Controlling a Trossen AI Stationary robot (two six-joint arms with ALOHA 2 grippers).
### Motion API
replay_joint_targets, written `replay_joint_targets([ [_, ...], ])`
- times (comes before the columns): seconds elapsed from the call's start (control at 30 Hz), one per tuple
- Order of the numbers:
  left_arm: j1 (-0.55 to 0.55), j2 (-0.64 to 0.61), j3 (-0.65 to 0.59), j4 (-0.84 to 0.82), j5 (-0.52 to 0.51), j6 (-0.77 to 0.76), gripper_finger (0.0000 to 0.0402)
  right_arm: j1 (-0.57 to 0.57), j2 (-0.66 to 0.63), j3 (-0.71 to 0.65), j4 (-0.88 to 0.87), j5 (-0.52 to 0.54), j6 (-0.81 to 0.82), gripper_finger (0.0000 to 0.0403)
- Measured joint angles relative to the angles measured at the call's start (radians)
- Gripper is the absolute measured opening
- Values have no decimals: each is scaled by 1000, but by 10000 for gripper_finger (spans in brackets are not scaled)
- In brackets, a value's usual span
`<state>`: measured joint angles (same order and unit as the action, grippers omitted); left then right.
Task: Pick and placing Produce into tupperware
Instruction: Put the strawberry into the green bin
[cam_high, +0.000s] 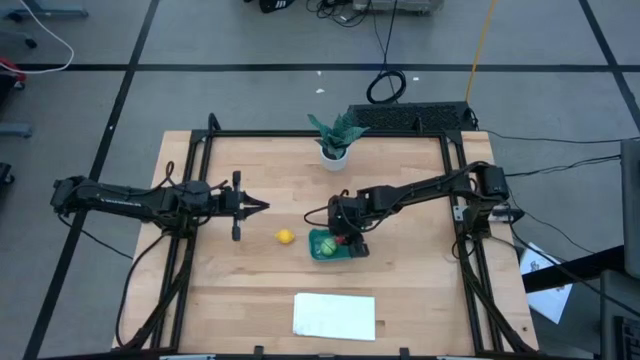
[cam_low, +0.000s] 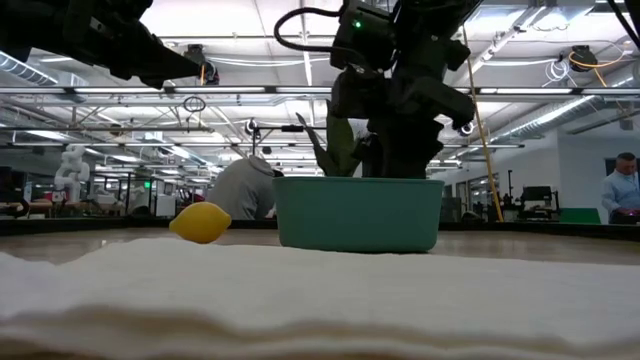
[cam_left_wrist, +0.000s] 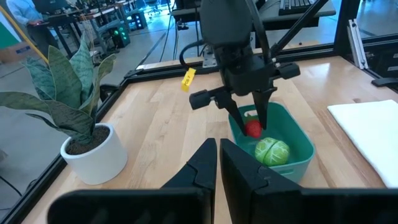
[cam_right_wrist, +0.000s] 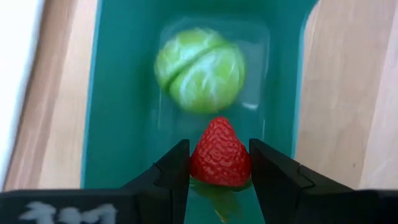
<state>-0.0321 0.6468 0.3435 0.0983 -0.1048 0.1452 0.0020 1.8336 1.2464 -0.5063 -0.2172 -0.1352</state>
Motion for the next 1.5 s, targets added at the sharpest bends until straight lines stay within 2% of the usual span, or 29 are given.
replay_joint_targets([
  [0.33,0,0,0,-3,0,3,26,0,1,1,10,-2,-7,132],
  [0.73,0,0,0,-7,0,6,26,1,81,4,13,-28,-5,132],
  [1.13,0,0,0,-8,0,6,26,0,82,3,11,-27,-6,133],
  [1.5,0,0,0,-10,0,4,26,-1,85,-1,1,-20,19,175],
])
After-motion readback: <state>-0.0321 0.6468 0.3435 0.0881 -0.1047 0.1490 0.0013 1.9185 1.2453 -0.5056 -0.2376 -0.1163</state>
